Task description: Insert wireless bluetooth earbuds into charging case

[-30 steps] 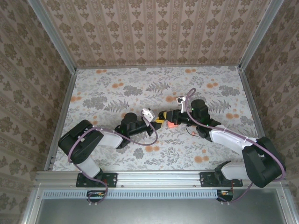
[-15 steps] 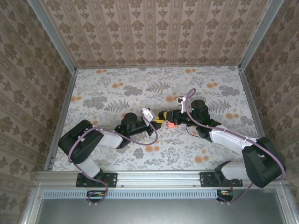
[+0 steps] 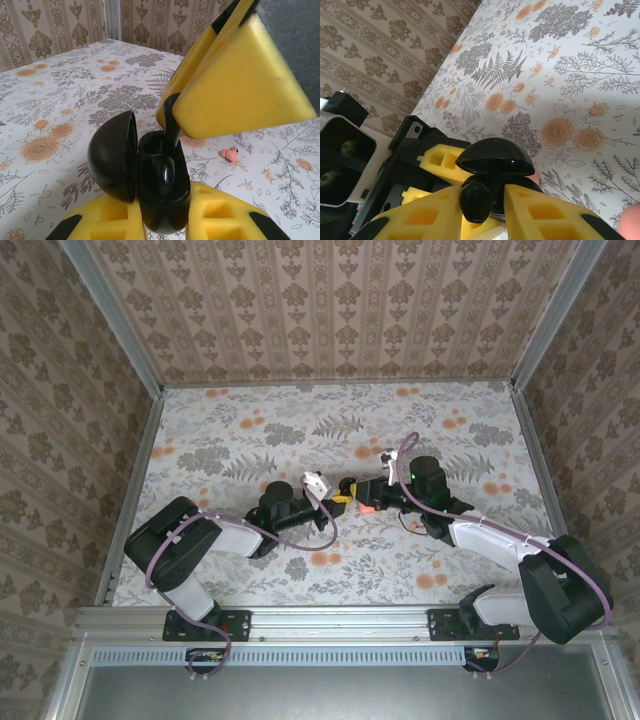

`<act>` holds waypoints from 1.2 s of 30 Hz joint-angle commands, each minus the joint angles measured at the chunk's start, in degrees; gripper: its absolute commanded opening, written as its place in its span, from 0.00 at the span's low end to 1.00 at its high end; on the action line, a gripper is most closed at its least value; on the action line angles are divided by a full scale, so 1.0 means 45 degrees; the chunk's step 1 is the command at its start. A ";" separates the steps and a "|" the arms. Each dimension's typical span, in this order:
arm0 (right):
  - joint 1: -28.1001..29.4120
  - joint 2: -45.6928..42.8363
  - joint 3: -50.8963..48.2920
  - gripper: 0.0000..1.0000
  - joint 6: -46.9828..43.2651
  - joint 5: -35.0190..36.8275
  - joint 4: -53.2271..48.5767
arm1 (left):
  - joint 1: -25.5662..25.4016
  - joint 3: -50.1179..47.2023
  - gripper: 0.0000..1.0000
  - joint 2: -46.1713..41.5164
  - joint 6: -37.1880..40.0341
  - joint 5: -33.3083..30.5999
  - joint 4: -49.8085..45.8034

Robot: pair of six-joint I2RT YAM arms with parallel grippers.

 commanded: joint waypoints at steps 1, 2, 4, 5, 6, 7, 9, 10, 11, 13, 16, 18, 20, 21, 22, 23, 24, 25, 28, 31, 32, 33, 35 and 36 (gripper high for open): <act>0.0058 -0.0306 -0.0207 0.34 -0.0122 0.0314 -0.0416 | 0.0077 0.0148 0.13 -0.0370 -0.0184 0.0276 0.1111; 0.0058 -0.0347 -0.0205 0.36 -0.0126 0.0355 -0.0443 | 0.0085 0.0148 0.13 -0.0387 -0.0186 0.0296 0.1101; 0.0053 -0.0446 -0.0178 0.39 -0.0143 0.0491 -0.0513 | 0.0081 0.0143 0.13 -0.0412 -0.0176 0.0348 0.1081; 0.0054 -0.0513 -0.0174 0.40 -0.0150 0.0512 -0.0515 | 0.0090 0.0131 0.13 -0.0428 -0.0163 0.0373 0.1063; 0.0043 -0.0572 -0.0169 0.41 -0.0169 0.0532 -0.0533 | 0.0076 0.0129 0.13 -0.0448 -0.0145 0.0386 0.1044; 0.0036 -0.0630 -0.0146 0.42 -0.0188 0.0533 -0.0568 | 0.0087 0.0111 0.13 -0.0456 -0.0143 0.0393 0.1024; 0.0033 -0.0772 -0.0077 0.45 -0.0259 0.0553 -0.0690 | 0.0076 0.0090 0.13 -0.0463 -0.0144 0.0411 0.1032; 0.0034 -0.0880 -0.0047 0.46 -0.0322 0.0570 -0.0755 | 0.0086 0.0070 0.13 -0.0461 -0.0135 0.0430 0.1021; 0.0033 -0.1009 -0.0029 0.47 -0.0396 0.0605 -0.0819 | 0.0088 0.0060 0.13 -0.0485 -0.0118 0.0469 0.1000; -0.0002 -0.1286 0.0009 0.49 -0.0584 0.0647 -0.0987 | 0.0091 0.0031 0.13 -0.0482 -0.0088 0.0562 0.0964; -0.0135 -0.1773 0.0053 0.51 -0.0913 0.0653 -0.1292 | 0.0081 -0.0008 0.13 -0.0514 -0.0045 0.0719 0.0878; -0.0244 -0.2127 0.0050 0.53 -0.1206 0.0670 -0.1550 | 0.0076 -0.0008 0.13 -0.0553 0.0013 0.0880 0.0746; -0.0363 -0.2467 0.0070 0.55 -0.1589 0.0640 -0.1965 | 0.0086 -0.0025 0.13 -0.0616 0.0041 0.0923 0.0637; -0.0416 -0.2590 0.0089 0.56 -0.1747 0.0600 -0.2170 | 0.0076 -0.0052 0.13 -0.0659 0.0059 0.0943 0.0618; -0.0484 -0.2713 0.0147 0.57 -0.1906 0.0482 -0.2467 | 0.0090 -0.0086 0.13 -0.0712 0.0083 0.0924 0.0594; -0.0576 -0.2814 0.0213 0.58 -0.2088 0.0317 -0.2757 | 0.0076 -0.0093 0.13 -0.0756 0.0102 0.0923 0.0554; -0.0633 -0.2894 0.0262 0.60 -0.2237 0.0208 -0.3013 | 0.0087 -0.0105 0.13 -0.0807 0.0129 0.0921 0.0487; -0.0702 -0.2983 0.0320 0.61 -0.2400 0.0101 -0.3287 | 0.0076 -0.0125 0.13 -0.0875 0.0159 0.0923 0.0419; -0.0920 -0.3252 0.0443 0.65 -0.2893 -0.0205 -0.4036 | 0.0083 -0.0126 0.13 -0.0990 0.0243 0.0929 0.0262; -0.1031 -0.3375 0.0614 0.66 -0.3283 -0.0460 -0.4800 | 0.0091 -0.0165 0.13 -0.1082 0.0249 0.0942 0.0183; -0.1039 -0.3351 0.0689 0.66 -0.3382 -0.0528 -0.5050 | 0.0084 -0.0168 0.13 -0.1086 0.0285 0.0924 0.0165; -0.1039 -0.3301 0.0743 0.67 -0.3430 -0.0601 -0.5203 | 0.0076 -0.0168 0.13 -0.1087 0.0286 0.0911 0.0172; -0.1026 -0.3104 0.0807 0.69 -0.3417 -0.0848 -0.5308 | 0.0080 -0.0165 0.13 -0.1093 0.0271 0.0923 0.0153; -0.1041 -0.2994 0.0826 0.69 -0.3347 -0.0990 -0.5254 | 0.0092 -0.0146 0.13 -0.1063 0.0285 0.0923 0.0127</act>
